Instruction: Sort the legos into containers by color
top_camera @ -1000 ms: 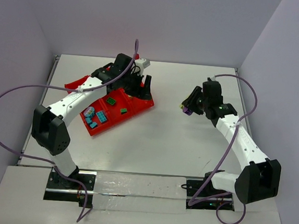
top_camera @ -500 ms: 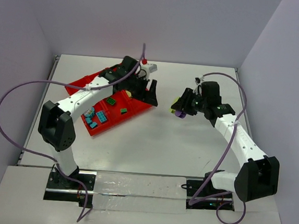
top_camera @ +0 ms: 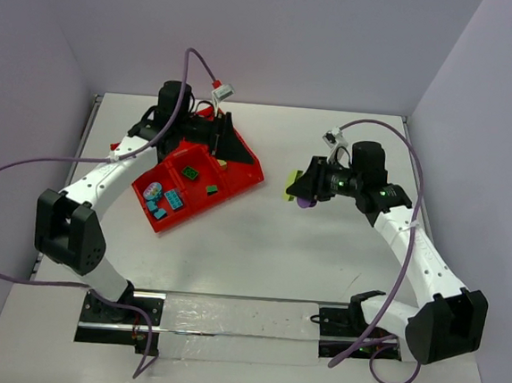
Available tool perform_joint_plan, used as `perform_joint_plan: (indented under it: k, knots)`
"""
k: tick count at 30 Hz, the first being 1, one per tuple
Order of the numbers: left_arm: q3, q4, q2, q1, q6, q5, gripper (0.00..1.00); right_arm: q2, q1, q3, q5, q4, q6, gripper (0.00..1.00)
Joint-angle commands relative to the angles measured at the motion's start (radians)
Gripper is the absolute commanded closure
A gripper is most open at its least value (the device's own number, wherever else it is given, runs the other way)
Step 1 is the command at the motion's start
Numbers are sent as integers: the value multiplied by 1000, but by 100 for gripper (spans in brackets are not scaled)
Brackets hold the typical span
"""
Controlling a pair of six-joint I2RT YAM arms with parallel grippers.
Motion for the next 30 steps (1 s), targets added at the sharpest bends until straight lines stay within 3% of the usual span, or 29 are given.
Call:
perform_joint_plan:
  k: [1,6,9,18,20,24,30]
  knots:
    - [-12,184,15,-48,-69,168,10,-59,9,1,-87,52,-37,100]
    - [8,208,71,-99,-66,161,10,-57,18,33,-178,17,-76,100]
    - [3,298,101,-114,-114,164,10,-58,32,44,-188,-7,-92,100]
    - [72,333,221,-173,-125,157,14,-44,57,52,-191,-24,-98,100]
    - [71,339,240,-173,-126,150,15,-35,57,51,-92,-28,-66,100]
    - [48,308,265,-152,-128,86,17,101,50,92,249,-122,14,100]
    - [-6,195,194,-94,-96,-79,17,304,56,89,380,-118,109,100]
